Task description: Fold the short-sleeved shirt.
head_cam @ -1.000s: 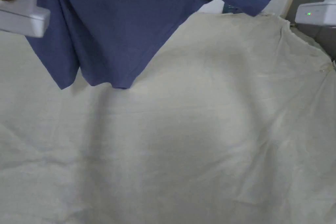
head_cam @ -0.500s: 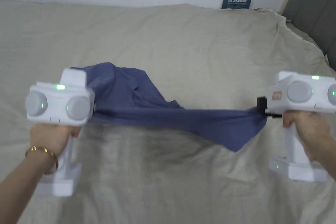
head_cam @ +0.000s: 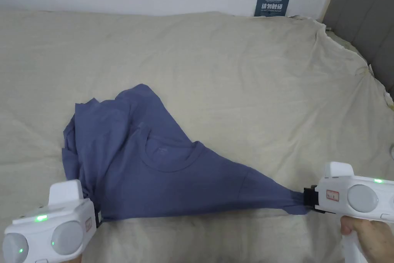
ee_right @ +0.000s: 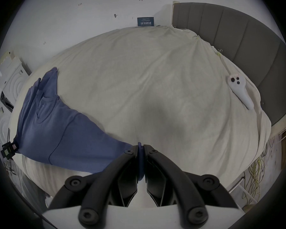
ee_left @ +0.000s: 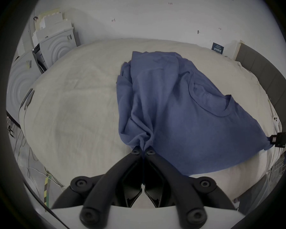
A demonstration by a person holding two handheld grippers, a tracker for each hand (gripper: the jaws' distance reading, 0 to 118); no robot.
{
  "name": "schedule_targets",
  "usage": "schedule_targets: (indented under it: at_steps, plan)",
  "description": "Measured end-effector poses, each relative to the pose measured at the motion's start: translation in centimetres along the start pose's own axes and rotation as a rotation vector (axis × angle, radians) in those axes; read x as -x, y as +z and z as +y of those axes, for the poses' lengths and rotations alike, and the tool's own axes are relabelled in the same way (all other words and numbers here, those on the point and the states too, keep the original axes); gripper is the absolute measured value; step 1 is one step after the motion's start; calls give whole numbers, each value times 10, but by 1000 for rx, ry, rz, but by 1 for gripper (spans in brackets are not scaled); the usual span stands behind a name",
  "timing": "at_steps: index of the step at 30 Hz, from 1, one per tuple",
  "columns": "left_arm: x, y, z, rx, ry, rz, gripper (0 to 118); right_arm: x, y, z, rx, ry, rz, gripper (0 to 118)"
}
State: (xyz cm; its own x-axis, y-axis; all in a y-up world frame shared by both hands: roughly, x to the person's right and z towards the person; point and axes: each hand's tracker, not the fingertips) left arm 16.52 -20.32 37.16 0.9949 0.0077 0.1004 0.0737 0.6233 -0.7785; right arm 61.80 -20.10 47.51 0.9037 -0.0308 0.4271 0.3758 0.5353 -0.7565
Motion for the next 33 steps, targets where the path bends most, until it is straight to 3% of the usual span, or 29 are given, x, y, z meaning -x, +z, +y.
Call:
schedule_targets:
  at_steps: [8,10,11,12,13,14,20,25,29,33]
  plan:
    - [-4,14,-20,51,-14,2,3,-21,-5,-15,19,-45,11,6]
    - [-3,15,-15,51,-16,6,35,-20,-6,-15,17,-42,16,16]
    - [-1,14,-12,62,2,-2,62,-21,-4,-13,14,-43,17,34]
    - [5,17,-8,59,51,-30,92,-22,-1,-10,12,-41,18,67]
    - [11,21,-2,45,97,-58,107,-24,3,-8,-3,-39,13,90]
    - [17,27,4,26,135,-68,114,-25,9,-6,-14,-37,10,100]
    - [35,71,59,-225,233,-94,116,-30,64,26,-233,-79,-2,102]
    - [11,100,91,-483,81,-44,116,3,124,31,-484,-18,2,103]
    - [-13,108,88,-643,-61,1,116,35,153,12,-654,50,26,115]
    - [-27,108,75,-662,-107,-68,112,59,158,-11,-742,96,18,117]
